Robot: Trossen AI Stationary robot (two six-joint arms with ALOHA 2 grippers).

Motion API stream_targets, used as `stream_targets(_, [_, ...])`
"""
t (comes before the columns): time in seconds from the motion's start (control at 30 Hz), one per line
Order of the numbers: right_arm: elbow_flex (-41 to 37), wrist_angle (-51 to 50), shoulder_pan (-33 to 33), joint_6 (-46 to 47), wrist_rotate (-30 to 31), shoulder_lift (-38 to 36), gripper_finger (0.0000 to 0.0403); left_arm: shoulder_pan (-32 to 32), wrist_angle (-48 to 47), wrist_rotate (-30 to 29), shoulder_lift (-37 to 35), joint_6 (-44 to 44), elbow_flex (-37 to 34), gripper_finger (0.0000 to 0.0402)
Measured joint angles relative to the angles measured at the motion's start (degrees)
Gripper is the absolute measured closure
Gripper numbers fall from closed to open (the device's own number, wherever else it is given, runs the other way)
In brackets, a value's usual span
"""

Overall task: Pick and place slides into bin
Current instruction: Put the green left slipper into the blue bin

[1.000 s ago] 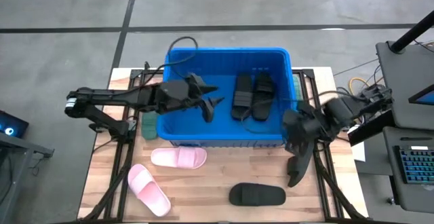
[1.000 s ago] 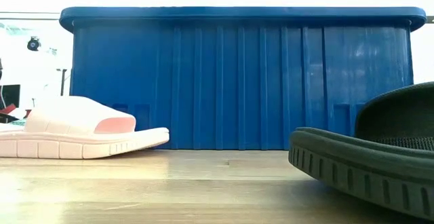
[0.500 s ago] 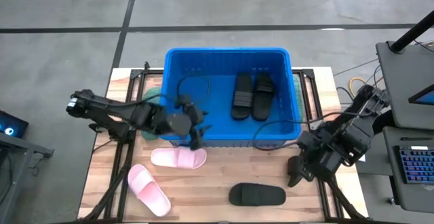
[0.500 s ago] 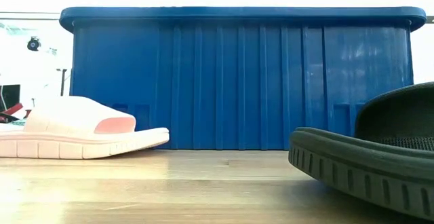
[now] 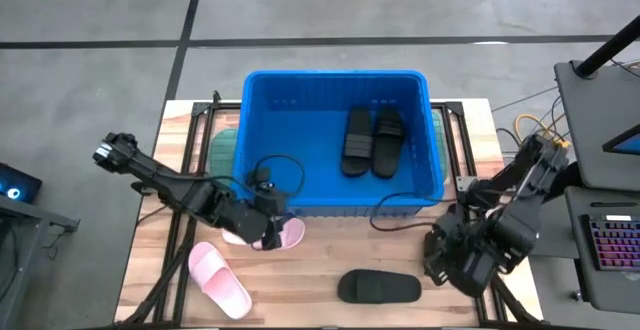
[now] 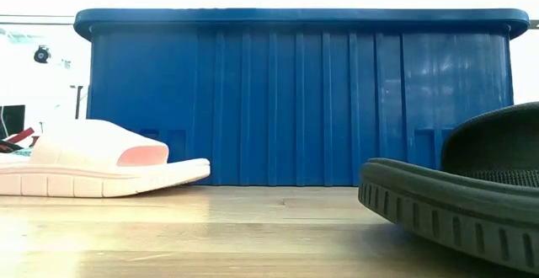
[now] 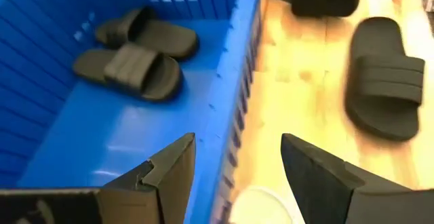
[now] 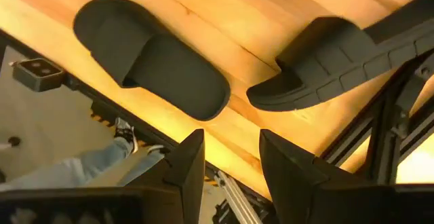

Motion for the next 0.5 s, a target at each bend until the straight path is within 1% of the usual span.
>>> stream_targets(0.1, [0.0,2.0,1.3,2.4,1.2,1.3,0.0276,-1.7,-0.3,-0.1,-1.4,-4.4,-2.1,0.0199])
stream_targets(0.23, [0.0,4.6,3.3,4.6,8.5,3.6,0.0282,-4.8,-1.2,-0.2,-3.5,-12.2,-4.1,0.0199])
stream_targets(0.33, [0.0,4.4,3.5,4.8,10.6,5.4,0.0287,-6.6,-3.1,0.1,-4.7,-18.2,-5.5,0.0199])
stream_targets(0.4, [0.0,4.3,3.5,3.9,11.1,6.7,0.029,-7.2,-7.3,0.0,-5.4,-23.7,-5.6,0.0199])
stream_targets(0.47, [0.0,4.5,3.8,2.9,12.3,7.9,0.0292,-7.3,-13.4,-0.6,-6.1,-29.7,-4.7,0.0199])
stream_targets(0.5, [0.0,4.8,4.1,2.4,13.1,8.6,0.0293,-7.3,-15.4,-1.3,-6.8,-31.1,-4.0,0.0199])
